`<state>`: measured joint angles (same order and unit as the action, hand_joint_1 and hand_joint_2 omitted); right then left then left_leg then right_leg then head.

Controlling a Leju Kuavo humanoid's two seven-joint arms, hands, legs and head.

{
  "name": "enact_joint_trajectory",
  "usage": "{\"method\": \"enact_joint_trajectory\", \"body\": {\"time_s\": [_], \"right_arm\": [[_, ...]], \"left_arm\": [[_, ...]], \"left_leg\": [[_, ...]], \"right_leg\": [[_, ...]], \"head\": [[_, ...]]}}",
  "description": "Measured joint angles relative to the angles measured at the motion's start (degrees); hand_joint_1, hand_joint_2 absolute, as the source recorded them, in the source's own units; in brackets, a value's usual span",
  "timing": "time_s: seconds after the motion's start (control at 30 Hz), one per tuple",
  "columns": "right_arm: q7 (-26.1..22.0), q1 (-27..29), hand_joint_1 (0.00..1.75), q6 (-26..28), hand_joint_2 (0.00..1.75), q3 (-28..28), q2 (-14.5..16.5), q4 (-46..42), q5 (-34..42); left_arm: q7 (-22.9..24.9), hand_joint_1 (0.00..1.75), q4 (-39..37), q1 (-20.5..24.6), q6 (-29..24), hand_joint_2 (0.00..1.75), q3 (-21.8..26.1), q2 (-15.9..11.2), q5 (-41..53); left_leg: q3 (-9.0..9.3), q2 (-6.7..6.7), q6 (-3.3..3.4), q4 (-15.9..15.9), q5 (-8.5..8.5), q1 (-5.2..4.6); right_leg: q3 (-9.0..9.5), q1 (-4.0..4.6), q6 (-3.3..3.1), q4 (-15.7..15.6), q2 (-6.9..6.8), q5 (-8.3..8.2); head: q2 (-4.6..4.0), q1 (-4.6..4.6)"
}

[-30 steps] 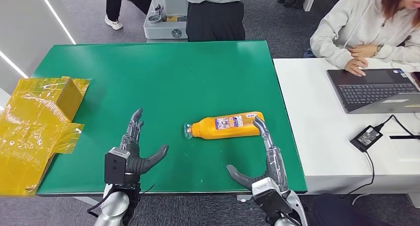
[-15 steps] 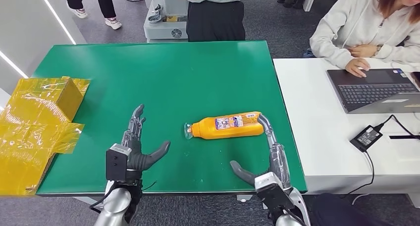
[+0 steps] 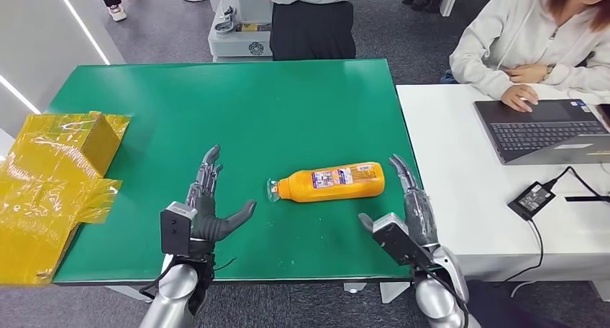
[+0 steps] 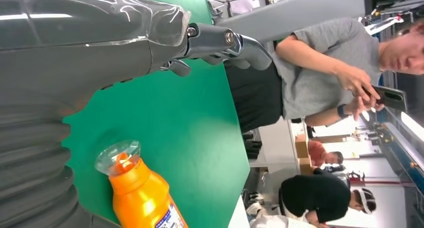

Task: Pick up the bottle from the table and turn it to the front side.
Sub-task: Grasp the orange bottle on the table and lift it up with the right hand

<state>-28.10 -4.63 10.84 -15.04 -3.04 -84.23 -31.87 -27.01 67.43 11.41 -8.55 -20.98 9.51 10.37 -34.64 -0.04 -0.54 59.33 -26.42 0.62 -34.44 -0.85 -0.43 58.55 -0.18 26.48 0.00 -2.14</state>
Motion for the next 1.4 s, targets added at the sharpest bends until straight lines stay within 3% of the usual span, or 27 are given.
{"method": "enact_joint_trajectory", "body": {"time_s": [0.1,0.2,0.4,0.57,0.77,1.1,1.4], "right_arm": [[1.2,-2.5,0.0,-1.4,1.75,0.0,-0.8,2.8,-0.5],[5.0,-6.8,0.0,-8.3,1.75,-1.1,-1.9,7.5,-1.4],[7.1,-20.4,0.0,-23.2,1.75,-6.2,-3.5,23.5,-2.7],[7.3,-31.9,0.0,-30.3,1.75,-12.1,-3.5,36.1,-3.4],[7.7,-38.4,0.0,-31.8,1.75,-17.3,-3.5,43.1,-3.6],[8.6,-41.4,0.0,-32.0,1.75,-22.7,-3.1,46.4,-2.8],[12.5,-45.9,0.0,-38.1,1.75,-28.1,-0.8,51.5,-3.5]], "left_arm": [[-0.3,0.0,-0.7,0.4,0.4,1.75,-0.2,0.0,-0.3],[-0.6,0.0,-1.9,1.6,1.5,1.75,-0.8,0.1,-0.7],[-1.3,0.0,-6.1,4.9,3.2,1.75,-2.5,0.6,-1.9],[-1.3,0.0,-9.2,7.2,3.6,1.75,-3.3,0.8,-2.7],[-1.3,0.0,-11.8,8.5,3.3,1.75,-3.7,0.8,-3.2],[-2.2,0.0,-14.6,9.1,2.2,1.75,-3.7,0.6,-3.9],[-1.9,0.0,-14.8,9.2,1.4,1.75,-3.7,0.1,-5.3]], "left_leg": [[0.0,-0.01,0.0,0.0,0.0,0.0],[0.0,0.04,0.01,0.0,0.02,0.0],[-0.01,0.06,0.02,0.1,0.09,0.0],[0.05,0.1,0.01,0.1,0.1,0.01],[0.04,0.08,0.0,0.1,0.1,0.01],[0.02,0.09,0.0,0.1,0.1,0.01],[0.04,0.09,0.0,0.1,0.12,0.01]], "right_leg": [[0.01,0.0,0.0,0.0,-0.01,-0.01],[0.01,0.0,-0.01,0.0,0.04,-0.06],[0.01,0.0,0.06,0.0,0.08,-0.19],[0.02,0.0,0.04,0.0,0.16,-0.23],[0.02,0.01,0.04,0.0,0.14,-0.23],[0.02,0.01,0.04,0.0,0.13,-0.23],[0.02,0.01,0.04,0.1,0.14,-0.23]], "head": [[0.0,0.01],[0.0,0.0],[0.0,0.01],[0.0,0.01],[0.0,-0.01],[0.0,0.01],[0.0,-0.01]]}}
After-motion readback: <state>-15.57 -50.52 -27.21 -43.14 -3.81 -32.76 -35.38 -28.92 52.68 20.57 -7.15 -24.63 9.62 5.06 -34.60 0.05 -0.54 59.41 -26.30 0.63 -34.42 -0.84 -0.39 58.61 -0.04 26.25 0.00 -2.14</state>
